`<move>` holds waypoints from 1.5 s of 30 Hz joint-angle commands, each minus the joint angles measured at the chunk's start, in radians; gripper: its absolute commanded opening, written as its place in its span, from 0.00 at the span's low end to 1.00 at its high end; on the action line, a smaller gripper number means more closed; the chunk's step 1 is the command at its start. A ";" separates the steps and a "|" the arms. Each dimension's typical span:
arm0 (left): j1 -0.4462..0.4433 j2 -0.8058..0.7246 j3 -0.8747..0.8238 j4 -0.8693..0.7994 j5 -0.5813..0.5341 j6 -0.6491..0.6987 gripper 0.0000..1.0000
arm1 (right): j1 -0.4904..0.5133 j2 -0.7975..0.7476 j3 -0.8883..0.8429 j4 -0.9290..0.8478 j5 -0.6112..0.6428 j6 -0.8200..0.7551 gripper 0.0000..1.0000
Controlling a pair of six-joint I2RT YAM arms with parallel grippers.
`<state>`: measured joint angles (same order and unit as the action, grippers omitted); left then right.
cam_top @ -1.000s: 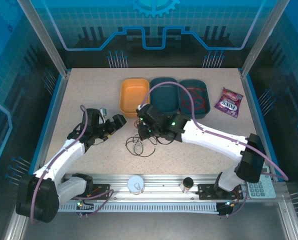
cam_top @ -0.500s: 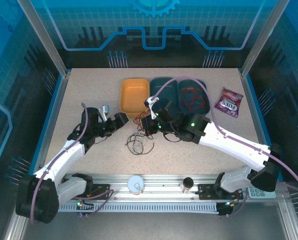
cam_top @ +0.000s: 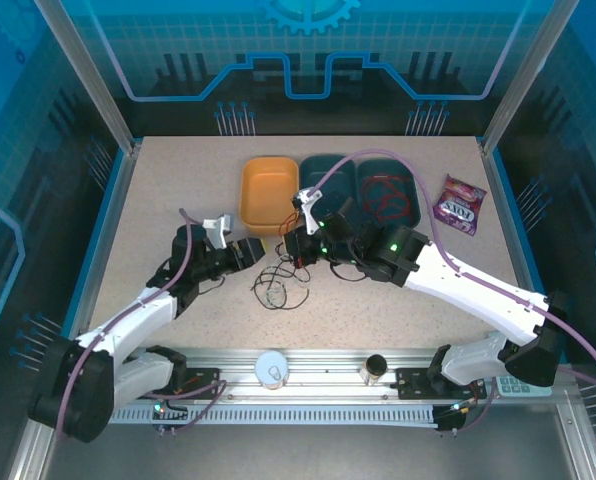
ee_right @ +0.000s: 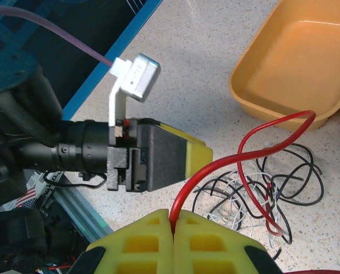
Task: Untangle the cables
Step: Place the cable in the container.
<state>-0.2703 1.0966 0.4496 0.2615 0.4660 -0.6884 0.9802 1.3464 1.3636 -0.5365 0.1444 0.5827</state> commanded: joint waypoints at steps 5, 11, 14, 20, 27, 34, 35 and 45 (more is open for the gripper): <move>-0.023 0.053 -0.001 0.045 -0.005 0.030 0.61 | -0.012 -0.050 0.021 0.018 0.003 -0.007 0.00; -0.035 0.080 0.009 0.032 -0.014 0.032 0.67 | -0.014 -0.100 0.052 -0.033 0.056 -0.036 0.00; -0.036 0.083 0.012 0.025 -0.021 0.032 0.69 | -0.020 -0.125 0.080 -0.055 0.058 -0.059 0.00; -0.036 0.082 0.012 0.010 -0.032 0.029 0.72 | -0.026 -0.160 0.147 -0.103 0.073 -0.102 0.00; -0.035 0.073 0.020 -0.023 -0.044 0.028 0.83 | -0.045 -0.172 0.213 -0.178 0.133 -0.133 0.00; -0.036 0.053 0.027 -0.061 -0.065 0.032 0.97 | -0.175 -0.121 0.276 -0.292 0.144 -0.123 0.00; -0.037 0.047 0.030 -0.071 -0.068 0.035 0.99 | -0.201 -0.110 0.286 -0.310 0.145 -0.125 0.00; -0.036 -0.020 0.036 -0.166 -0.136 0.060 0.99 | -0.428 0.015 0.354 -0.400 0.209 -0.161 0.00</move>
<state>-0.3008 1.1042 0.4538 0.1497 0.3691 -0.6655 0.5941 1.3396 1.6779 -0.8936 0.3176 0.4503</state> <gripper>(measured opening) 0.992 0.062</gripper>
